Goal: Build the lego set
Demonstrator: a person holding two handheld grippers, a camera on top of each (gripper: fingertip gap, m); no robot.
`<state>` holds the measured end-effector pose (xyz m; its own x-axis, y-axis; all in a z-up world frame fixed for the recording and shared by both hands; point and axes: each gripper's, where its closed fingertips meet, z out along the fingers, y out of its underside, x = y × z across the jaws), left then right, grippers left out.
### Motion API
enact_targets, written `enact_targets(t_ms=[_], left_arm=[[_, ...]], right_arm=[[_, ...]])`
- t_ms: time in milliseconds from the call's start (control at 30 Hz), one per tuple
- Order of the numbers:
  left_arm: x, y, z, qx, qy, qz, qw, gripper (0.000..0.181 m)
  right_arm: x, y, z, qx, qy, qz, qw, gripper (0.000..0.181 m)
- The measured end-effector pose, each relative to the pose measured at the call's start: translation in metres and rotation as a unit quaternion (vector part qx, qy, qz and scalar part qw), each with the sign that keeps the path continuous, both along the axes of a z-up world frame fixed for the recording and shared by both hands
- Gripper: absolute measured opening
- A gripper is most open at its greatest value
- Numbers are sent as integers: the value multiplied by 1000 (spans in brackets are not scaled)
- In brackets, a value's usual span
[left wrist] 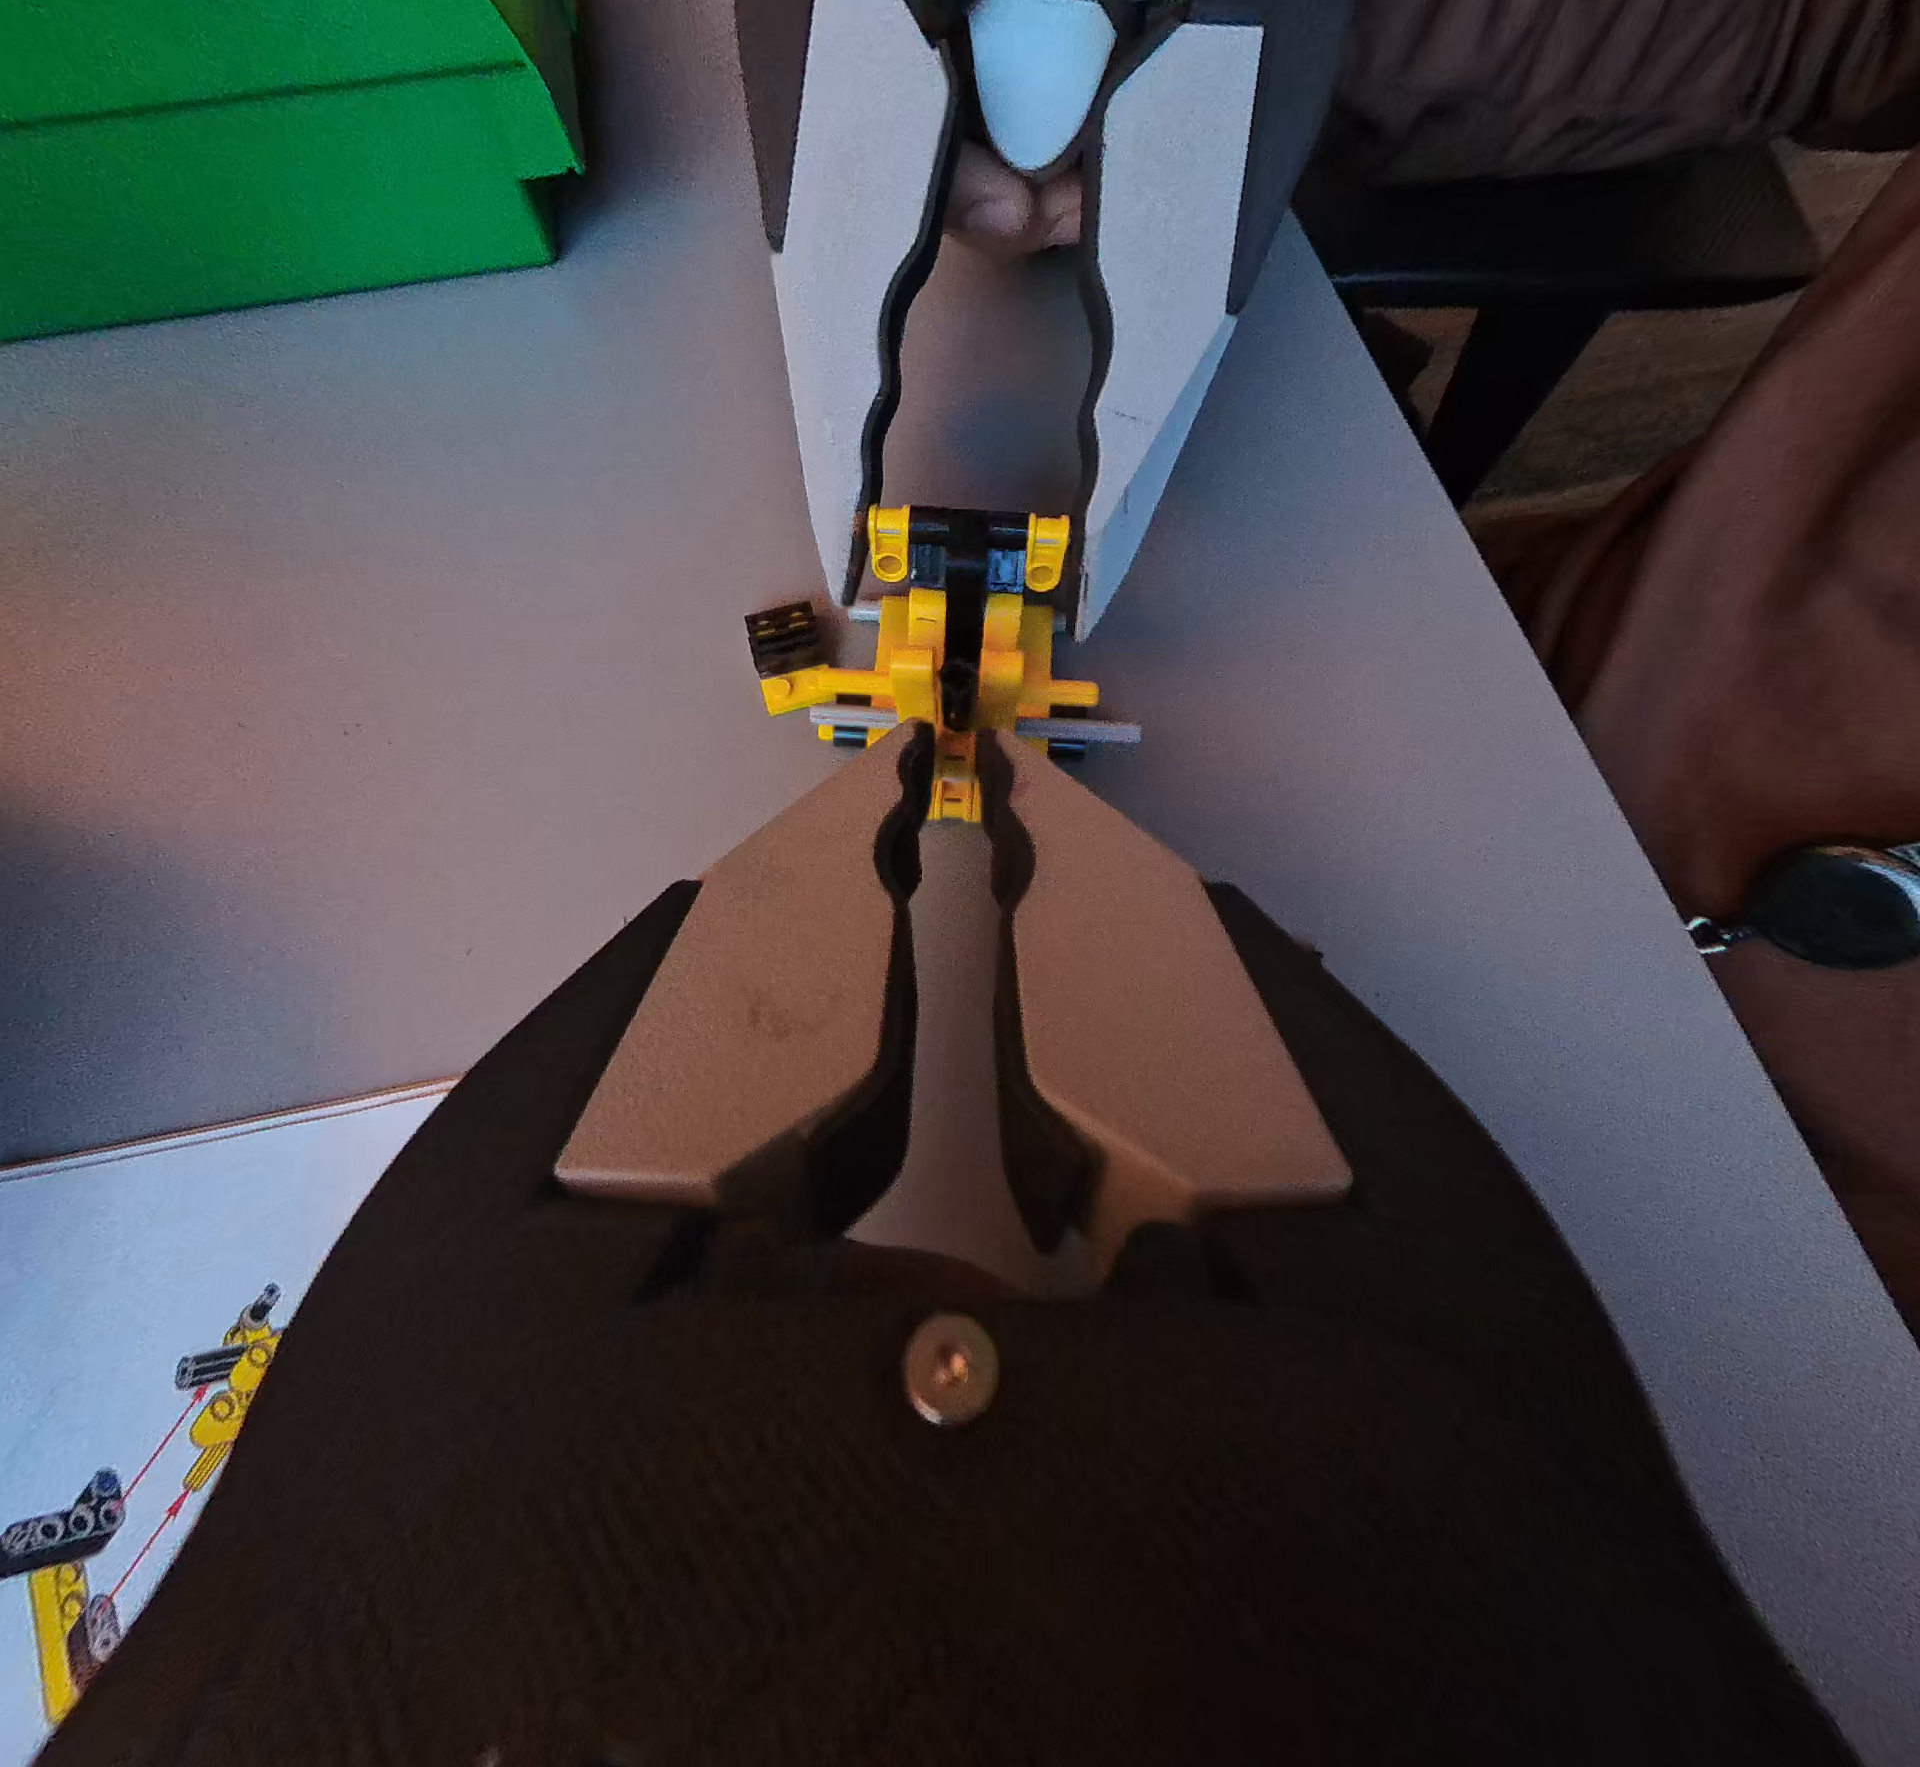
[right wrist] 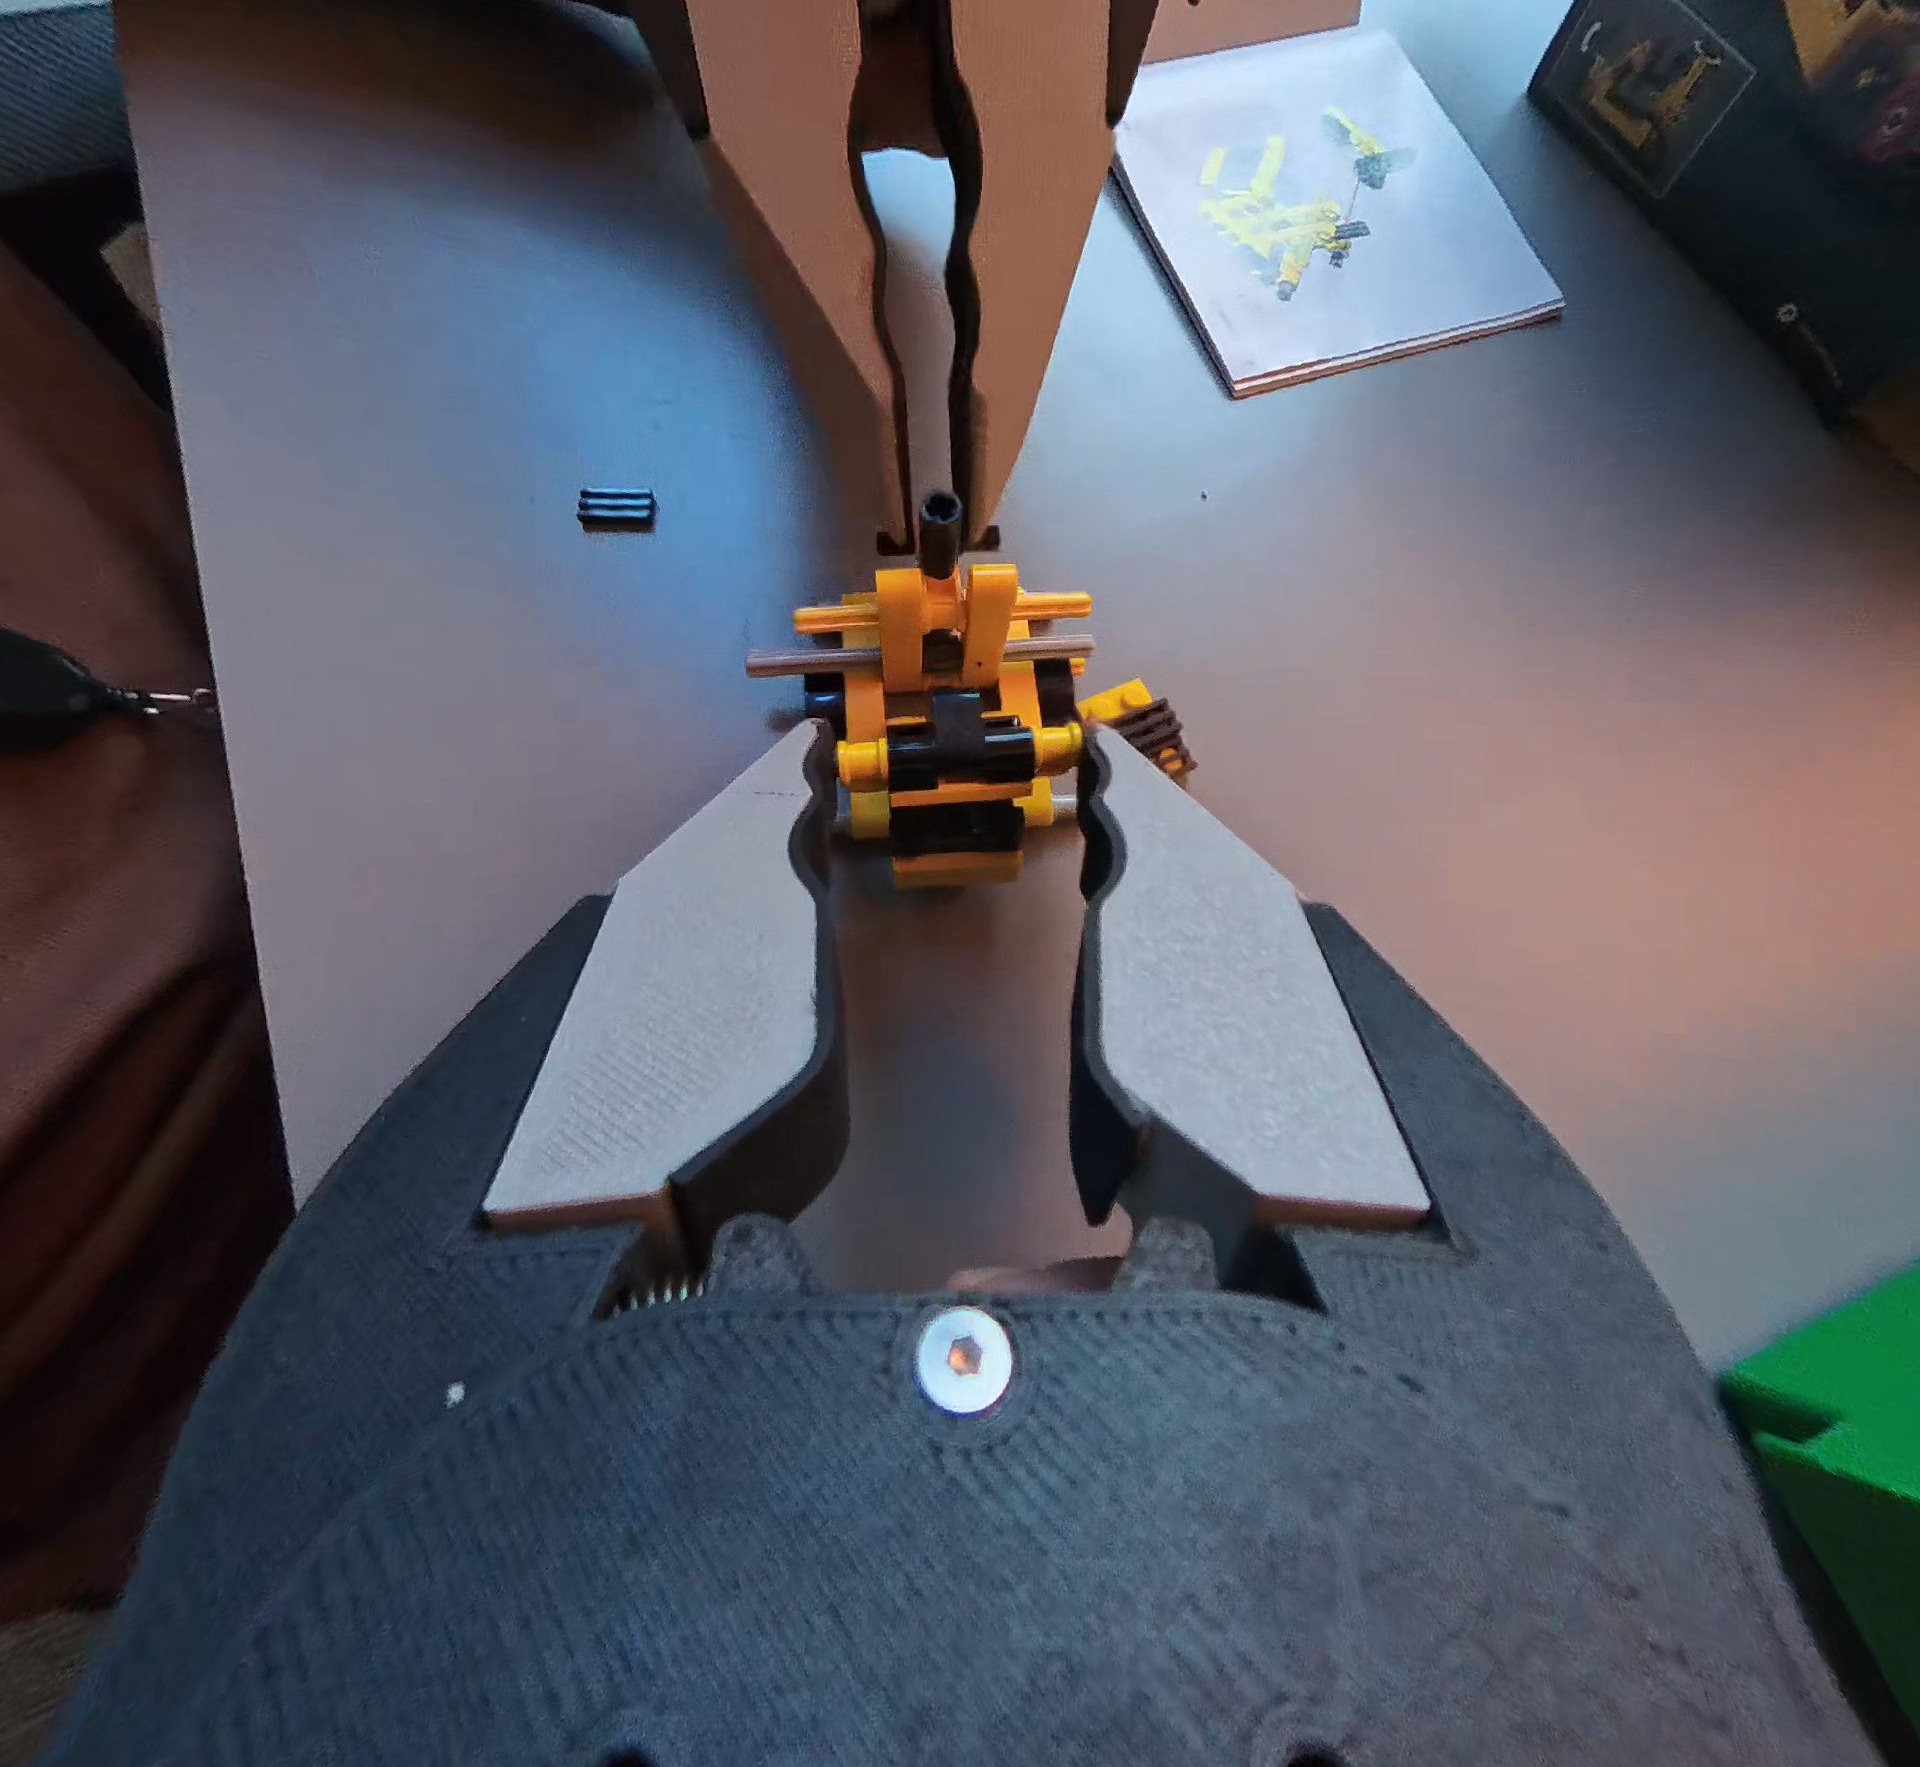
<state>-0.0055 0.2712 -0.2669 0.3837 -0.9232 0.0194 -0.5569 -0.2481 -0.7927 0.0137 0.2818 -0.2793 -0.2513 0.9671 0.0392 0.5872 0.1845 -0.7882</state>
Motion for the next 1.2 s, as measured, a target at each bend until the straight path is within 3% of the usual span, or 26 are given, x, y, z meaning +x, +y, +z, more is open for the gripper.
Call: enact_targets(t_ms=[67, 167, 333, 600, 900, 967, 1067, 1200], left_arm=[[0, -1, 3, -7, -10, -1, 1000, 12], [4, -2, -4, -29, -5, 1, 1000, 46], [11, 1, -14, -6, 21, -4, 1000, 23], [4, -1, -13, -25, 27, 2, 999, 23], [-20, -8, -10, -34, 80, 3, 996, 24], [-24, -9, -1, -32, 79, 7, 996, 37], [-18, -8, 12, -19, 73, 8, 997, 41], [3, -5, 9, -9, 102, -8, 995, 47]], right_arm=[[2, 1, 3, 4, 3, -2, 1000, 43], [0, -1, 7, 1, 15, 0, 1000, 43], [-1, -4, 2, 5, 10, 6, 1000, 43], [6, 0, 0, 31, -7, 3, 1000, 37], [-1, -7, 10, 1, 26, 13, 1000, 36], [1, -4, 7, -5, 25, 9, 1000, 37], [3, -4, -2, -20, 5, 7, 1000, 42], [-2, -4, -10, 2, -18, 3, 1000, 44]])
